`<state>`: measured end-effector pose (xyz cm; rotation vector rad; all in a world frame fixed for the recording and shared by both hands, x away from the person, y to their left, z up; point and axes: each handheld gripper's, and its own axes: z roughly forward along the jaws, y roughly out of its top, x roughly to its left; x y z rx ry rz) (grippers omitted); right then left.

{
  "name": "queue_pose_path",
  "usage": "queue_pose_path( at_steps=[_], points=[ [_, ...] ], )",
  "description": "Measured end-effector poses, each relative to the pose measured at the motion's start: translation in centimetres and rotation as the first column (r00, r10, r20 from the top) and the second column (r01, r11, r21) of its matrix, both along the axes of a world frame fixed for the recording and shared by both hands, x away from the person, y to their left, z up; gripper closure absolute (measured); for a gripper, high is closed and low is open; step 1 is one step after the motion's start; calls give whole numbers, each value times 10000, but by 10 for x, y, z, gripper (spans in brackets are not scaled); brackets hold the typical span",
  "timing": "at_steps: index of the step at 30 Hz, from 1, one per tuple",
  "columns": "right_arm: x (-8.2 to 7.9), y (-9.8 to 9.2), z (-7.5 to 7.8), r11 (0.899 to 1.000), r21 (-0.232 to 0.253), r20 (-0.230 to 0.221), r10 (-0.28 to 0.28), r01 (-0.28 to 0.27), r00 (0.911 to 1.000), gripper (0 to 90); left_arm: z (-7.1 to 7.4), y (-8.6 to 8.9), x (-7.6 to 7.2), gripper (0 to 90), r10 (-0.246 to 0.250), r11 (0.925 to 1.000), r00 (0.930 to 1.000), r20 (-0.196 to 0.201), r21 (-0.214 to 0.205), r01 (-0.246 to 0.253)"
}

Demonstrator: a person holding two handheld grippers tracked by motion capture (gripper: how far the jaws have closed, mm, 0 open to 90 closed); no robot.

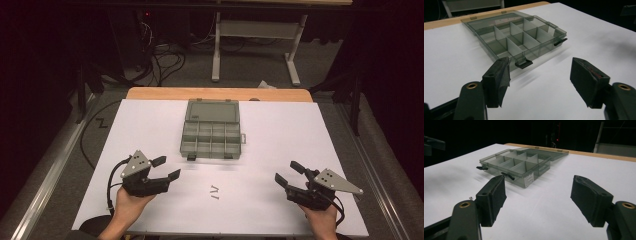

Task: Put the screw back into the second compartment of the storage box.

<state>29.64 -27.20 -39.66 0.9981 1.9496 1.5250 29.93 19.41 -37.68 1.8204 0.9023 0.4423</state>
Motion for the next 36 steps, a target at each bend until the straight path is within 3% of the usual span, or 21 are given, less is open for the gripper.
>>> queue_pose_path(
  at_steps=[8, 15, 25, 32, 36],
  points=[
    [0, 0, 0, 10000, 12, 72, 27, -27, 10000, 298, 9, -15, 11, 332, -519, 9986, 9986, -42, 109, 519],
    [0, -1, 1, 10000, 74, 90, 23, -23, 10000, 299, 11, -27, 23, 337, -965, 9947, 9949, -307, 334, 975],
    [0, -1, 0, 10000, 47, 94, 14, -15, 10000, 299, 16, -33, 34, 344, -1008, 9942, 9937, -492, 320, 1024],
    [0, -1, 1, 10000, 90, 54, -1, 1, 10000, 299, 20, -42, 39, 356, -1188, 9902, 9911, -599, 667, 1227],
    [-1, -1, 1, 10000, 83, 71, -52, 52, 10000, 300, 23, -50, 40, 378, -1446, 9834, 9869, -712, 999, 1513]
  ],
)
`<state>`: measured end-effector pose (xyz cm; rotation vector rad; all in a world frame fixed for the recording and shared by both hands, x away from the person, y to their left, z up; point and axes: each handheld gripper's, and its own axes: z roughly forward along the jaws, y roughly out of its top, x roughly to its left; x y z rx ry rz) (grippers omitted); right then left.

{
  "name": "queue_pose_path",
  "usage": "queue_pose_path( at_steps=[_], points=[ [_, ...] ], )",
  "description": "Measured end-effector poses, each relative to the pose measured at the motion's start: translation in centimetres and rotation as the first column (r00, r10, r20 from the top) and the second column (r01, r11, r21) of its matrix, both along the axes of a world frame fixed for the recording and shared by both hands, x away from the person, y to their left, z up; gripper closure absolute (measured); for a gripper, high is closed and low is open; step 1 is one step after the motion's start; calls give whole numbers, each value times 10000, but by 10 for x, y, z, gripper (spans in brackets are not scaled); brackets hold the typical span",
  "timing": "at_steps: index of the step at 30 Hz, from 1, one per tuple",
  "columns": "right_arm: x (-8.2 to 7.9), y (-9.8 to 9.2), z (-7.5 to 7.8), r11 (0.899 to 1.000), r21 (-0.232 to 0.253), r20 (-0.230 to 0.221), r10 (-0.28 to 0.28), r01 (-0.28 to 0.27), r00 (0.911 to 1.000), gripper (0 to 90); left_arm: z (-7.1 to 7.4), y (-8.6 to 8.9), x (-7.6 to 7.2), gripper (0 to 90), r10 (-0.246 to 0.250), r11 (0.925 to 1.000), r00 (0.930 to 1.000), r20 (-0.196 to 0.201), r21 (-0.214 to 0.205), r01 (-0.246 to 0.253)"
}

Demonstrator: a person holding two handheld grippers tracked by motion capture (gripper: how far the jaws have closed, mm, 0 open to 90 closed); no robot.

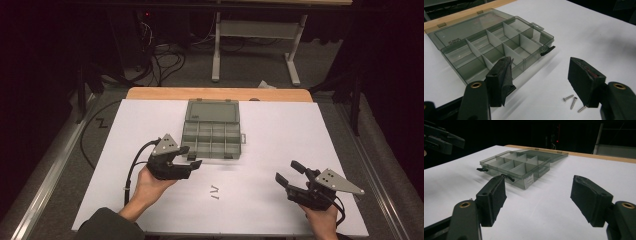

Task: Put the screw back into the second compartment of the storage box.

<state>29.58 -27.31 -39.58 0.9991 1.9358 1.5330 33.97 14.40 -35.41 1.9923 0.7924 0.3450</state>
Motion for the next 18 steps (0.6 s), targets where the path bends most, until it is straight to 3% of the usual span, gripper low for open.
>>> queue_pose_path(
  at_steps=[8, 12, 18],
  points=[
    [0, 0, 0, 10000, -46, 22, 15, -15, 10000, 302, 1, -14, 8, 401, -396, 9970, 9989, -237, 654, 411],
    [-1, 2, -1, 9994, -335, 235, -36, 44, 9997, 315, 1, -20, 10, 398, -665, 9946, 9964, -522, 768, 704],
    [-1, 4, -3, 9988, -500, 283, 15, -1, 9996, 315, 2, -28, 16, 417, -1011, 9850, 9902, -963, 1301, 1133]
  ],
)
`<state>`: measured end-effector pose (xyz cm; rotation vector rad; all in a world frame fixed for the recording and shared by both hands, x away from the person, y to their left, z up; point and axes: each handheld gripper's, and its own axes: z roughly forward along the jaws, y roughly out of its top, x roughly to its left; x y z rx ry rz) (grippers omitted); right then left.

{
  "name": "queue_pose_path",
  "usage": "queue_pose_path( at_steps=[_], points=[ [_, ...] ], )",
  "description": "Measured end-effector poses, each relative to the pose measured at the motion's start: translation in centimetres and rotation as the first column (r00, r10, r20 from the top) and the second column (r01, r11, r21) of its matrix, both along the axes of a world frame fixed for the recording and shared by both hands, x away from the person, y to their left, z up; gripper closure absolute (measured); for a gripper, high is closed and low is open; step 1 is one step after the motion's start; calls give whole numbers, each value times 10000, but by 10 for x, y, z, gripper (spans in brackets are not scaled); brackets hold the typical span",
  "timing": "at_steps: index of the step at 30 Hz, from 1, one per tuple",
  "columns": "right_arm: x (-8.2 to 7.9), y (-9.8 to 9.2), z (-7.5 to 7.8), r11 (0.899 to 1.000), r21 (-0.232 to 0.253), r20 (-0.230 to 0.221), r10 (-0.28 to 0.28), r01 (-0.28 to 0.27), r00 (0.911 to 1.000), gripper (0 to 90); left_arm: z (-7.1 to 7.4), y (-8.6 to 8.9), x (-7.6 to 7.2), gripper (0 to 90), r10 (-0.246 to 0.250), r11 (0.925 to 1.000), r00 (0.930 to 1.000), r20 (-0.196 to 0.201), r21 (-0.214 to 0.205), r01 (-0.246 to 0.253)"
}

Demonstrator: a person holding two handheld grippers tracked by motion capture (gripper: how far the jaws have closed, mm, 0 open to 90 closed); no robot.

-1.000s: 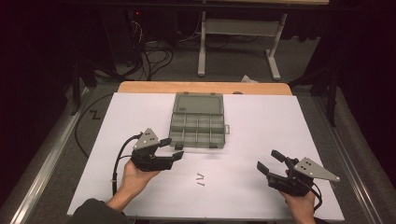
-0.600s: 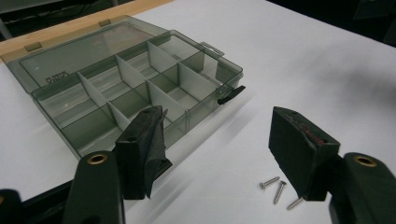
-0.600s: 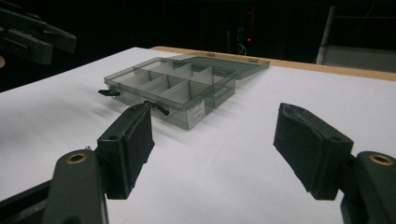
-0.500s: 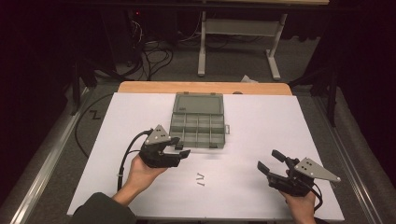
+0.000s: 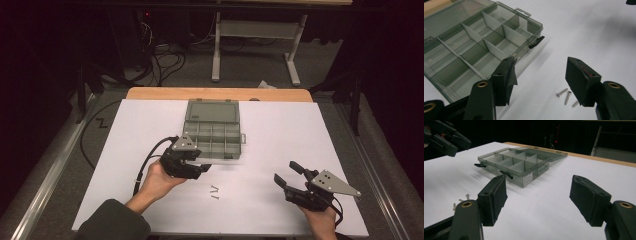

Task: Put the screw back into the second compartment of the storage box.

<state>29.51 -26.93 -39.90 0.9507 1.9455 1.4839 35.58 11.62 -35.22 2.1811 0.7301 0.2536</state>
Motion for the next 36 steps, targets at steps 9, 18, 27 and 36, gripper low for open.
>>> queue_pose_path(
  at_steps=[9, 18, 27, 36],
  points=[
    [-1, -2, 0, 9999, 118, 48, -56, 56, 10000, 311, -2, -8, 7, 453, -266, 9984, 9983, -524, 482, 292],
    [-1, -1, 1, 9999, 137, 76, -63, 61, 10000, 308, -1, -17, 11, 484, -530, 9944, 9961, -702, 877, 591],
    [-2, -2, 1, 9999, 82, 105, -89, 88, 9999, 308, -1, -28, 10, 486, -903, 9859, 9932, -742, 1342, 996],
    [-2, -2, 1, 9999, 122, 154, -74, 72, 9999, 309, -5, -47, 11, 551, -1564, 9609, 9803, -1205, 2112, 1792]
  ],
)
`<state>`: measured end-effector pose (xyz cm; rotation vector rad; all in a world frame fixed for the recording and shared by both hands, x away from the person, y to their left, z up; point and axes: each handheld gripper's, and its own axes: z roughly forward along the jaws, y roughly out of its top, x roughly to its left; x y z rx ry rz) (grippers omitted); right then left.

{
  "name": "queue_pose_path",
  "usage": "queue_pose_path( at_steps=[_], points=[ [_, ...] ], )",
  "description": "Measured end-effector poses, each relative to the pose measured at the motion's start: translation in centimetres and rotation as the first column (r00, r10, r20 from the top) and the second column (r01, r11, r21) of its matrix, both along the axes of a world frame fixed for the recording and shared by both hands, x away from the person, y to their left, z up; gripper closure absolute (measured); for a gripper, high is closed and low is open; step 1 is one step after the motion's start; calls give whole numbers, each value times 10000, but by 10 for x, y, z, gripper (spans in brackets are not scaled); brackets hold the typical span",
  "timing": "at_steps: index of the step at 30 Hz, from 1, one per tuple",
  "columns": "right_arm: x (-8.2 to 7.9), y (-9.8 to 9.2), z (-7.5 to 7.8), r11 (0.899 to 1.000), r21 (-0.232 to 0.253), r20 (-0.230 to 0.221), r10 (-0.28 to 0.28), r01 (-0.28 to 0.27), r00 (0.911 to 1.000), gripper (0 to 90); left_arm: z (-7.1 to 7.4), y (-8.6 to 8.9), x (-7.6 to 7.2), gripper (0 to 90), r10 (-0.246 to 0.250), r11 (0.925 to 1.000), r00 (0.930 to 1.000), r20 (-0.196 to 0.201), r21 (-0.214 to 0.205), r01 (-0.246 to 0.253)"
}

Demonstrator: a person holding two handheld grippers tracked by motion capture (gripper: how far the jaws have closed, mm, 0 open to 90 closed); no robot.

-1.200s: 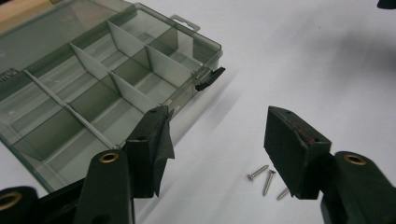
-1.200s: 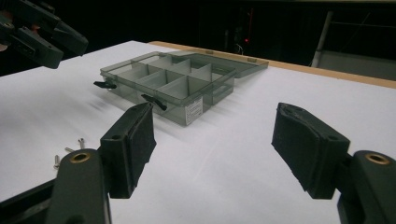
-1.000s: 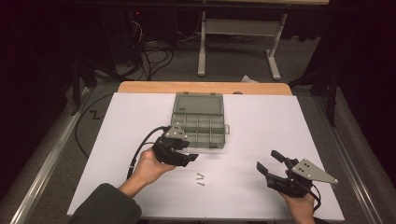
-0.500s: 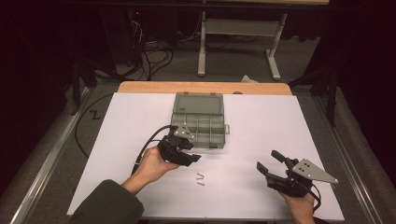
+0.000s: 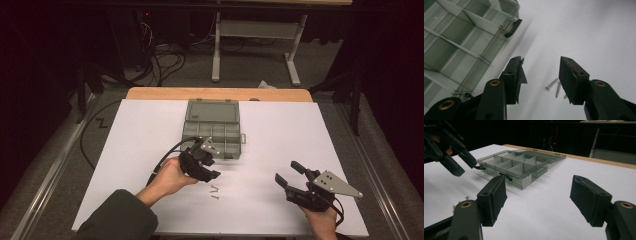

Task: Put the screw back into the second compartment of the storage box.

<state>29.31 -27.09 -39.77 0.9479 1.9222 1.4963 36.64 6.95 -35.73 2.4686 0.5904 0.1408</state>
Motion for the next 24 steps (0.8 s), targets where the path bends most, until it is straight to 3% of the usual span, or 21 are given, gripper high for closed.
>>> queue_pose_path(
  at_steps=[11, 24],
  points=[
    [0, -1, 0, 10000, 78, -14, -23, 23, 10000, 309, -9, -10, 3, 598, -386, 9952, 9985, -383, 885, 419],
    [0, -1, 0, 9999, 108, -30, 54, -53, 10000, 322, -23, -21, 2, 675, -696, 9847, 9926, -991, 1527, 843]
  ],
)
